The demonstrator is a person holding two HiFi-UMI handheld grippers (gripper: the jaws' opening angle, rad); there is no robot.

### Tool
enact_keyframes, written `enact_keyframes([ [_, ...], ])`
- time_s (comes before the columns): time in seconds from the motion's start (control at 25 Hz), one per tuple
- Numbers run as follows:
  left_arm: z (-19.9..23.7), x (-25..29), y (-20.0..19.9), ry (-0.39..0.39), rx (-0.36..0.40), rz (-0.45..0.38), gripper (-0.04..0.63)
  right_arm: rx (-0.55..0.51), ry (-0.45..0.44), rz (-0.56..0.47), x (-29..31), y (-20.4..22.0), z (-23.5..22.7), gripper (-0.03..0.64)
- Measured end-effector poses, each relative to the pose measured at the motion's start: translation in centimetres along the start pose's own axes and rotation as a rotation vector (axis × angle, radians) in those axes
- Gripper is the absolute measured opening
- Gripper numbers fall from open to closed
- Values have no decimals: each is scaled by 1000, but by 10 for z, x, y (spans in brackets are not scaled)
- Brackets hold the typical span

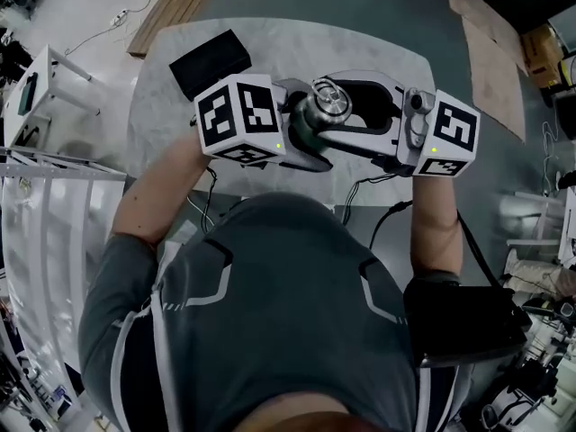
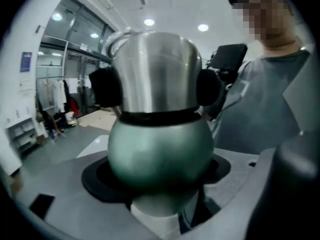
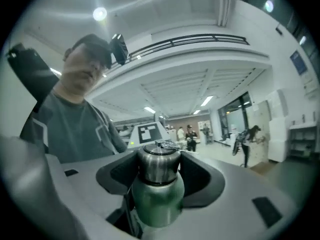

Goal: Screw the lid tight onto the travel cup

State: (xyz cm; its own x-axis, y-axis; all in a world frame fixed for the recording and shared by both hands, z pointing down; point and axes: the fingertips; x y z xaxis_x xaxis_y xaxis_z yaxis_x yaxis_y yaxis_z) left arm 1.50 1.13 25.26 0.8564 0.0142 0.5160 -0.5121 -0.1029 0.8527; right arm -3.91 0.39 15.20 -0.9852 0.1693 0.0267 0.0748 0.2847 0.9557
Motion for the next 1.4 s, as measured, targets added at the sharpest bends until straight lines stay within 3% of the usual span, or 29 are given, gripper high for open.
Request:
enact_keyframes([
  [0.12,44,4,34,-256,-56,158,397,-15,363,-32,-6,13,-40,270],
  [0.2,59,6,48,-322,-85,197,397,15,508,-71,-8,19,-58,270],
  [0.28,49,10,42,-250,-95,132,397,37,450,-89,-7,20,-52,272],
  [0.48,-11,-2,5,91,32,-80,397,3,9,-81,-7,7,-6,313],
  [0.6,-26,-4,-9,172,56,-118,397,-16,-175,-80,-11,-3,17,313],
  [0.8,-39,3,-19,244,85,-105,397,-43,-299,-2,-7,-3,33,310],
  [0.88,-36,6,-17,231,88,-101,397,-38,-292,1,-5,-1,30,291],
  [0.96,-22,7,-11,151,57,-91,397,-22,-193,-39,-3,0,17,288],
  [1.12,35,9,25,-189,-40,79,397,-44,245,-108,-8,8,-32,282],
  [1.2,52,10,41,-284,-65,149,397,-27,405,-125,-9,15,-50,279],
  [1.28,52,10,44,-279,-70,139,397,-18,421,-110,-6,19,-51,279],
  [1.4,33,5,28,-154,-28,40,397,-39,229,-48,-1,17,-29,313],
])
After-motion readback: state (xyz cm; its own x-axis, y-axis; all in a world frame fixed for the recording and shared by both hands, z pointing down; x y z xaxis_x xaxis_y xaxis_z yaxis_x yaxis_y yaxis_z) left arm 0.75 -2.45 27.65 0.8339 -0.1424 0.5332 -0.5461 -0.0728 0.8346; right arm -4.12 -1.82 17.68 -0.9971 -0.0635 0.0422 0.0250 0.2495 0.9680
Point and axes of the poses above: the fingertips, and each gripper's own axes: x forward along the fingers, z to its left, y out of its underside, and after that the axes turned 12 degrees about x, right-handed
